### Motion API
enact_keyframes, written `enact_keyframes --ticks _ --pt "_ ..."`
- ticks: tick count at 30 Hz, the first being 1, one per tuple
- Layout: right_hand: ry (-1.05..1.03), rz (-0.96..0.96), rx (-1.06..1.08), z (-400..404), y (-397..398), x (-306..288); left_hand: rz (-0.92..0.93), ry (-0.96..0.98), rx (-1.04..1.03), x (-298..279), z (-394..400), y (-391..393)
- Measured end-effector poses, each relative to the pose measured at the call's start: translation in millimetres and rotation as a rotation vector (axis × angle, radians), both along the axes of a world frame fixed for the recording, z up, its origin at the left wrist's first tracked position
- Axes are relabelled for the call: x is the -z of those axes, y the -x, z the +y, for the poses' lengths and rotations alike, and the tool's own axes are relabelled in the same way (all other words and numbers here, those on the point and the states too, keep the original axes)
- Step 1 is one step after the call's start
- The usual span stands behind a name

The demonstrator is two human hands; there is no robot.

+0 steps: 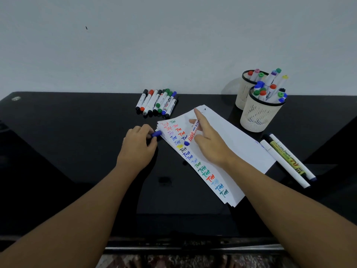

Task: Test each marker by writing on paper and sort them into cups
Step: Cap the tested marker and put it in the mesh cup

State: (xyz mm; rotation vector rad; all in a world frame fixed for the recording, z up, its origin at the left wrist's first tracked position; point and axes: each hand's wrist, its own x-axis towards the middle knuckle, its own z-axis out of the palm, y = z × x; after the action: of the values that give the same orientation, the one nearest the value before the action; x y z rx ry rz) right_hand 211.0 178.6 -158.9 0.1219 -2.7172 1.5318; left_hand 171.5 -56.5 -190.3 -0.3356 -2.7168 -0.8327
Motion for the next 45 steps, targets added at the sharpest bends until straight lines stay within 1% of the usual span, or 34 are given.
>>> enact_keyframes --ticks 3,4,7,11,14,16,21,23,25,31,39,45 --pt "0.114 -0.028 -0.015 0 2 -3 0.016 -0.006 0.057 0 -1 0" --pt "0.118 -0.018 0.004 1 3 -3 0.021 -0.011 0.068 0 0 1" --pt "0.076 0.019 0.064 1 8 -4 0.018 -0.055 0.026 -4 2 -1" --pt "0.041 -0.016 0.077 -1 10 -6 0.008 -0.209 -0.063 -7 1 -4" --pt "0.027 -0.001 0.048 -3 8 -13 0.025 -0.195 -0.031 -9 3 -6" --pt "-0.057 0.018 0.007 -5 8 -18 0.022 -0.149 -0.005 -9 4 -6" --pt "-0.541 0.124 -0.007 -10 12 -25 0.013 -0.098 0.016 -10 4 -7" --pt "-0.629 0.172 -0.009 -9 13 -27 0.016 -0.077 0.034 -10 5 -7" --pt "-0.653 0.196 -0.008 -7 14 -28 0.017 -0.054 0.046 -9 5 -7" --pt "-0.730 0.176 -0.056 -4 16 -27 0.028 -0.016 0.075 -8 5 -8" --pt "-0.704 0.227 -0.048 3 18 -21 0.048 -0.023 0.116 -10 6 -11" --pt "-0.731 0.257 -0.095 7 17 -19 0.059 -0.008 0.158 -11 6 -13"
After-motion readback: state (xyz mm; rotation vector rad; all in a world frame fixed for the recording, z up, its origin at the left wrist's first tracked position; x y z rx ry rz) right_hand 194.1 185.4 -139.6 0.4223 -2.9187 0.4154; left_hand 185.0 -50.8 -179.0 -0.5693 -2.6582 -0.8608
